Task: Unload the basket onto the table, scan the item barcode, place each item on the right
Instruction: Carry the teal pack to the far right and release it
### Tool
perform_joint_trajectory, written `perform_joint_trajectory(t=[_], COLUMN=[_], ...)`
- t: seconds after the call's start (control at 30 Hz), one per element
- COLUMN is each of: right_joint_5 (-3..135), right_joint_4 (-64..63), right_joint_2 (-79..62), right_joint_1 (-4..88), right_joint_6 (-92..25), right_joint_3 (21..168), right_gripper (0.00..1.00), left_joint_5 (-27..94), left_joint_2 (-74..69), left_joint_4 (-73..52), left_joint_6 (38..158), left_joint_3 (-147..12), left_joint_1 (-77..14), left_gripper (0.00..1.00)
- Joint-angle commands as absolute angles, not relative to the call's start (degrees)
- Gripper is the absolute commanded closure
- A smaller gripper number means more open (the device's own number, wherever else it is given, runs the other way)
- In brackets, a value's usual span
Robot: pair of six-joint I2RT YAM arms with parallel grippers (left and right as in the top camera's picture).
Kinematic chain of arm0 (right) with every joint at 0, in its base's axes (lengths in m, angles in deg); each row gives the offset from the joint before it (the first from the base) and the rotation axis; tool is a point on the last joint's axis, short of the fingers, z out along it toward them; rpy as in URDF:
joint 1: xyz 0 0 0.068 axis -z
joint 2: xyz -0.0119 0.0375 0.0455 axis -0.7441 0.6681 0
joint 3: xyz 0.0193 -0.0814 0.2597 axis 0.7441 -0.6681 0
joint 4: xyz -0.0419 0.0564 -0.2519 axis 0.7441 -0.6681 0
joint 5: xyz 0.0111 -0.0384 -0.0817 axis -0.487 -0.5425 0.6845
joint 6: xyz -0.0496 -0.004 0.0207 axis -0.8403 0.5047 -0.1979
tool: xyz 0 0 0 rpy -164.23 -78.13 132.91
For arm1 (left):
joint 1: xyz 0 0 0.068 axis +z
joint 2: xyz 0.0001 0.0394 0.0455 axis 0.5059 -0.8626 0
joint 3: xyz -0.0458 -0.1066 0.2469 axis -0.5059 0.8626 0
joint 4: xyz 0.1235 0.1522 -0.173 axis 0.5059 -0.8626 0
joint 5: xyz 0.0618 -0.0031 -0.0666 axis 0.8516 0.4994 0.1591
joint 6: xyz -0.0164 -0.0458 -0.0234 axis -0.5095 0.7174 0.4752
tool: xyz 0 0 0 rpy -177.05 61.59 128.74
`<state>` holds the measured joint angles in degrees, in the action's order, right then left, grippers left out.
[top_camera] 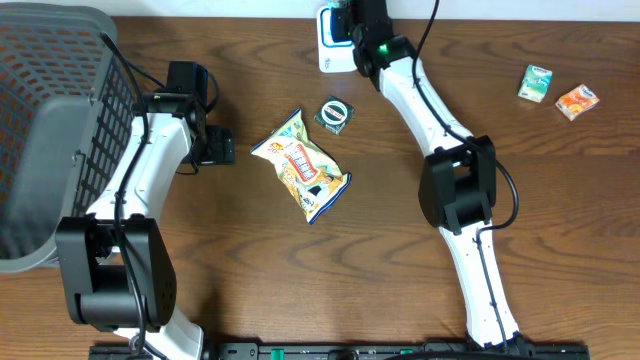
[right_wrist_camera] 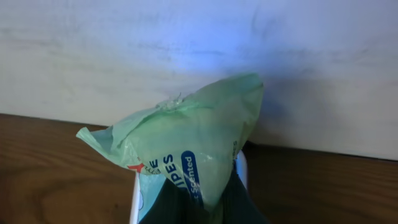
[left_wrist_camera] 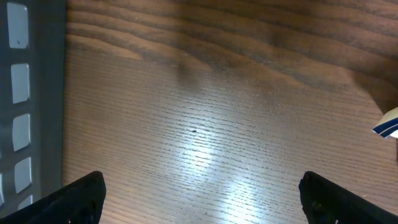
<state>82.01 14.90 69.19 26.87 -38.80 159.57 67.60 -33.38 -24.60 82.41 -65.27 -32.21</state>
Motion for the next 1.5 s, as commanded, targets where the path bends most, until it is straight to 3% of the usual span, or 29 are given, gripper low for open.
perform_joint_trajectory(t=[0.0, 0.43, 0.67, 0.73, 0.77, 0.8, 0.97, 1.3, 1.47], right_joint_5=[85.71, 107.13, 105.47, 100.90, 98.21, 96.37, 91.39, 47.83, 49.21], right_joint_4=[10.97, -21.12, -31.48, -33.38, -34.02, -34.43, -36.49, -45.67, -49.99], right_joint_2=[65.52, 61.15, 61.20, 61.20, 61.20, 61.20, 61.20, 61.22, 61.22], right_joint_1=[29.08, 45.16, 56.64, 60.01, 61.12, 61.84, 63.11, 59.07, 50.08], right_joint_6=[-39.85, -53.23, -52.59, -51.13, -51.06, -50.23, -45.60, -45.60, -45.66], right_joint_3=[163.99, 165.52, 164.75, 164.53, 164.53, 164.53, 164.51, 162.11, 154.04], right_gripper=[0.99, 0.99, 0.98, 0.83, 0.63, 0.01, 0.01, 0.01, 0.01], left_joint_5=[67.95, 67.95, 67.95, 67.95, 67.95, 67.93, 67.93, 67.95, 67.95], left_joint_2=[-33.42, -33.42, -33.42, -33.42, -33.42, -33.42, -33.42, -33.42, -33.42], left_joint_4=[-24.80, -24.80, -24.80, -24.80, -24.80, -24.80, -24.80, -24.80, -24.80], left_joint_6=[82.08, 82.08, 82.08, 82.08, 82.08, 82.08, 82.08, 82.08, 82.08], left_joint_3=[-65.09, -65.09, -65.09, -65.09, -65.09, -65.09, -65.09, -65.09, -65.09], left_joint_1=[-32.17, -32.17, -32.17, -32.17, -32.17, -32.17, -32.17, -32.17, -32.17], left_gripper=[0.02, 0.02, 0.02, 0.02, 0.02, 0.02, 0.02, 0.02, 0.02])
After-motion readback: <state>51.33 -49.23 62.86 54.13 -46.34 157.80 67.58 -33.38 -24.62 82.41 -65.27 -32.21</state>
